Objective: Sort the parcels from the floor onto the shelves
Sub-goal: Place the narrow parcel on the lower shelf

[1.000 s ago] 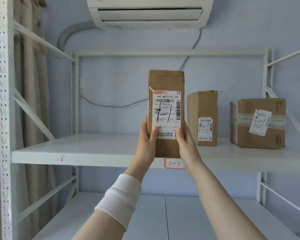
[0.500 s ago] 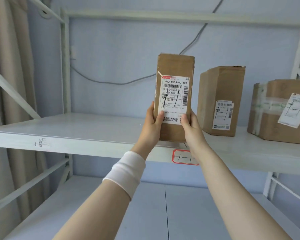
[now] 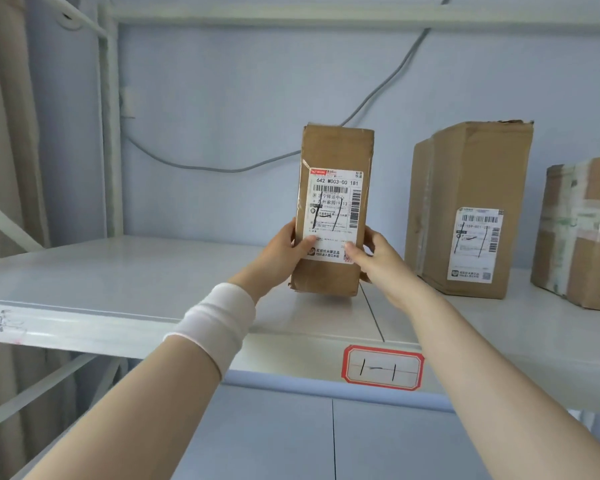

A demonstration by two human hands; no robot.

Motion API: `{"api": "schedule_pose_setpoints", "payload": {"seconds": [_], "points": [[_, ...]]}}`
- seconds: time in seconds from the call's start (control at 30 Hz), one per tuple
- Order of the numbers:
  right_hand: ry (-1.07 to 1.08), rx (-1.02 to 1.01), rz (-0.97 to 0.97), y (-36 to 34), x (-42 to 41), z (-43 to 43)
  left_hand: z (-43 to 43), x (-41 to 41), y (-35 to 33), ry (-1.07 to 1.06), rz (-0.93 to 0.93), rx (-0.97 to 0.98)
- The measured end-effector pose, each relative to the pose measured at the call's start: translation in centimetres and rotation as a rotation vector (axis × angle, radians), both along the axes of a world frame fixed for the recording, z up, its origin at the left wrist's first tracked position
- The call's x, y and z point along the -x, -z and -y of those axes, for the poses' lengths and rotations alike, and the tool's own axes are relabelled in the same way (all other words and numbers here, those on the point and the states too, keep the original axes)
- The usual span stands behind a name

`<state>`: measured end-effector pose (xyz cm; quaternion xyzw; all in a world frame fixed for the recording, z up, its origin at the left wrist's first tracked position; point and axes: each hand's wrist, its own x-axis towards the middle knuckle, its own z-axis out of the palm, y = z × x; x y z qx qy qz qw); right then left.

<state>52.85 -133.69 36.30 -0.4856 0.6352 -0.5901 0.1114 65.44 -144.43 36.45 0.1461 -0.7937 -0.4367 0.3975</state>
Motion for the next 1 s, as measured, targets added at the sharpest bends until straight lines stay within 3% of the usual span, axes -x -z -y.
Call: {"api": "schedule_pose_setpoints", "payload": {"seconds": [0.4,1.0], "points": [[-0.026,-0.190,0.051,-1.4,6.0,4.1,6.2,4.5,-2.0,0.051,0.369,0.050],[0.057,-0.173,0.062,-1.8,6.7,2.8,7.8,3.8,-3.1,0.130,0.411,0.027]]}}
